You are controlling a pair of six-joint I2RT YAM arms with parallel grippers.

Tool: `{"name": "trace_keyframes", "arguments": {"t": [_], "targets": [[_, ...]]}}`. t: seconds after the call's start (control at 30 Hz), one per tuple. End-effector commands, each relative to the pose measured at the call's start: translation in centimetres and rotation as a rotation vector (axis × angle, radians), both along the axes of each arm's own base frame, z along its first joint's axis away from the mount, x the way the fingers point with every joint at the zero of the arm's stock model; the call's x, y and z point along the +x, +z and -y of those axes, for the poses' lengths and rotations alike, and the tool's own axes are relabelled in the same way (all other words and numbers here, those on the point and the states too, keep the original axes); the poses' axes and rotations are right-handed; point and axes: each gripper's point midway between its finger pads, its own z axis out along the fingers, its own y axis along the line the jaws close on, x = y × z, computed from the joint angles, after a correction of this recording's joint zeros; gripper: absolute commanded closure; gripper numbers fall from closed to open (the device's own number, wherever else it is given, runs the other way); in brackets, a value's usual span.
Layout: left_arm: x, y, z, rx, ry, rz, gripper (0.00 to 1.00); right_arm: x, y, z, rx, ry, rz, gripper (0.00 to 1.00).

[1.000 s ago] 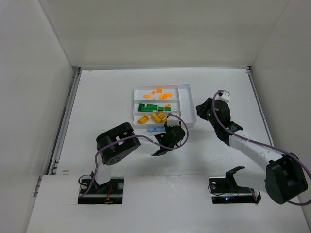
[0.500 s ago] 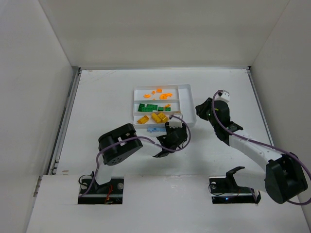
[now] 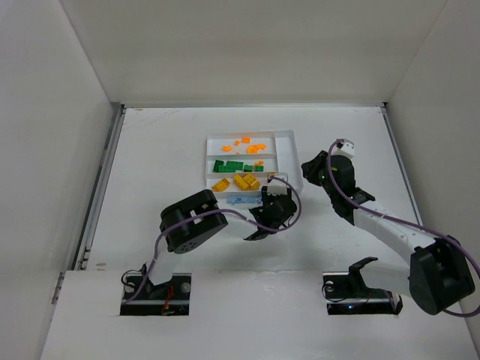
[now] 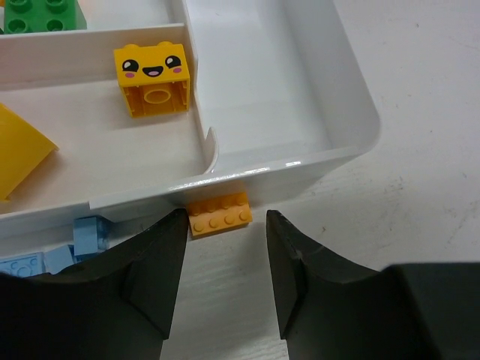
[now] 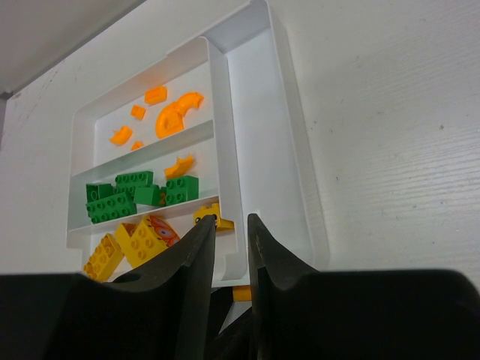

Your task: Sort the legos into containers by color

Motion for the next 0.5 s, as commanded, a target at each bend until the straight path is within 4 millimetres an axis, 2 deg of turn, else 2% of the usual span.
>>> {"name": "trace_keyframes", "arguments": {"t": [0.0, 0.13, 0.27, 0.37, 0.47], "targets": [[0.2, -0.7, -0.6, 0.072, 0.024, 0.011, 0.56, 0.7, 1.8, -0.6, 0.034, 0.007, 0.064, 0.7], [0.3, -0.9, -0.6, 0.096, 0.037, 0.023, 0.58, 0.7, 1.9, -0.6, 0.038, 0.006, 0.066, 0.69], [0.1, -0.9, -0.5, 0.104, 0.027, 0.023, 0.76, 0.7, 1.9, -0.6, 0.039, 0.007, 0.068, 0.67], [-1.0, 0.7, -0.2, 0.082, -0.001, 0.04, 0.82, 0.5, 1.9, -0.5, 0.04, 0.007, 0.069, 0.64], [-2.3, 4.0, 0.1, 0.028, -0.04, 0.068, 0.85, 0.5, 2.1, -0.5, 0.043, 0.007, 0.073, 0.61]]}}
